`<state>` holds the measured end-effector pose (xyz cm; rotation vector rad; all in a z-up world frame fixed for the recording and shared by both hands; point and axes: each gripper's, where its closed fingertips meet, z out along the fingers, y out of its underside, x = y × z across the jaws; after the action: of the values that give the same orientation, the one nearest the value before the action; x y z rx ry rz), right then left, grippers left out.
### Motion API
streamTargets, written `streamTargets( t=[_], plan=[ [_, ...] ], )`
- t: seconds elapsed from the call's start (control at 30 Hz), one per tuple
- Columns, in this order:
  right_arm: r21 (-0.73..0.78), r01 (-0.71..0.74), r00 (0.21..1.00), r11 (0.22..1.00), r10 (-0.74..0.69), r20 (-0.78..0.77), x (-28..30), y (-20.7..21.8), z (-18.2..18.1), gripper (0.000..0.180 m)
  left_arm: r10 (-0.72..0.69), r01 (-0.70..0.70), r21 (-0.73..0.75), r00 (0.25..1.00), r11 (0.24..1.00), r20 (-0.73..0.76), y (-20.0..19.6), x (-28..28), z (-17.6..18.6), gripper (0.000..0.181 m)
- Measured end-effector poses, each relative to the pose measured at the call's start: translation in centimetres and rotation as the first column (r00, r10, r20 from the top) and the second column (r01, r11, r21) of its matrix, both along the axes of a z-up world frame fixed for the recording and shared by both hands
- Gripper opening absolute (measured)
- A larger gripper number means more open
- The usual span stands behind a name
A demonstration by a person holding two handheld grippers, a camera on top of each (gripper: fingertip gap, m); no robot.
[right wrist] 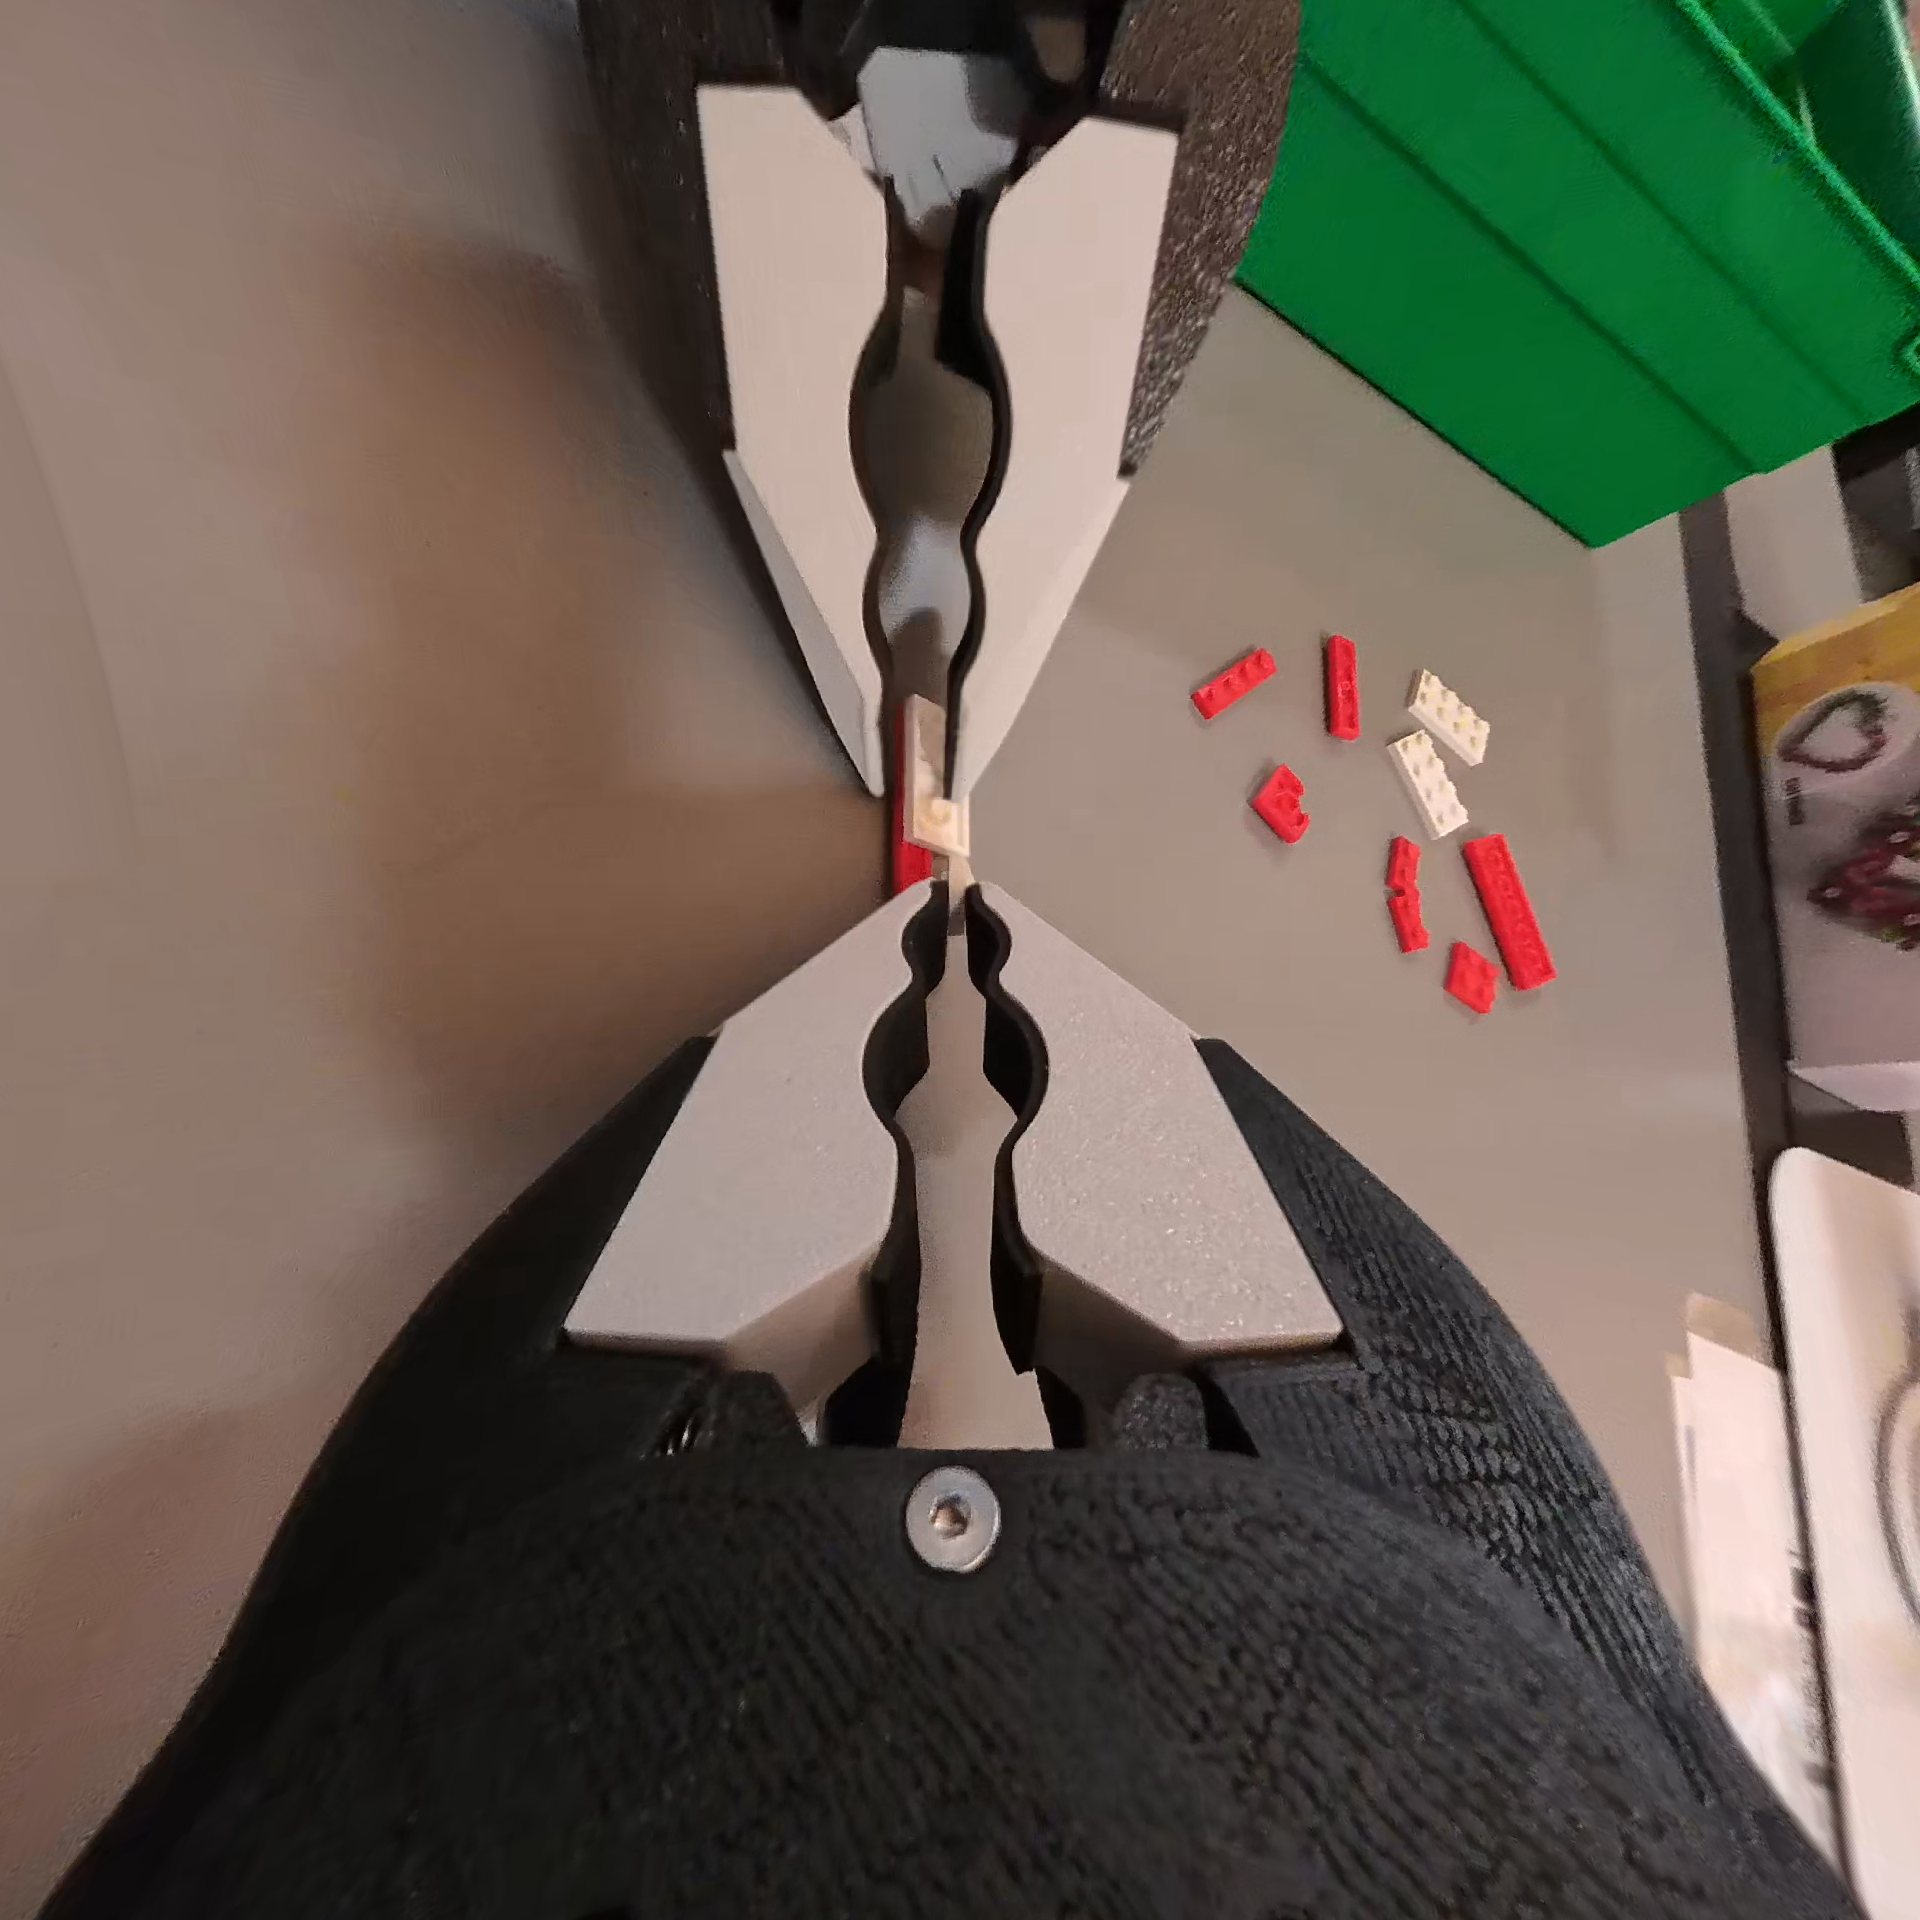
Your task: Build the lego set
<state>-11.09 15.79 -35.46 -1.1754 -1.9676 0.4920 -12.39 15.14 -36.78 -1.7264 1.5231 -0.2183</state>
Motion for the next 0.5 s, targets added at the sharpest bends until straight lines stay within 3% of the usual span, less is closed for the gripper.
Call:
streamTargets(
  t=[0.4,0.5],
  plan=[
    [-0.053,0.004,0.999,0.999,-0.001,0.041,-0.46,-0.48,-0.57,0.001,0.005,-0.004,0.013,1.0,1.0,-0.03,0.02,0.22,-0.06,0.007],
    [-0.077,-0.008,0.998,0.997,0.013,0.061,-0.29,-0.87,-0.8,0.008,0.008,-0.008,0.011,1.0,1.0,-0.028,0.04,0.26,-0.07,0.006]
  ],
)
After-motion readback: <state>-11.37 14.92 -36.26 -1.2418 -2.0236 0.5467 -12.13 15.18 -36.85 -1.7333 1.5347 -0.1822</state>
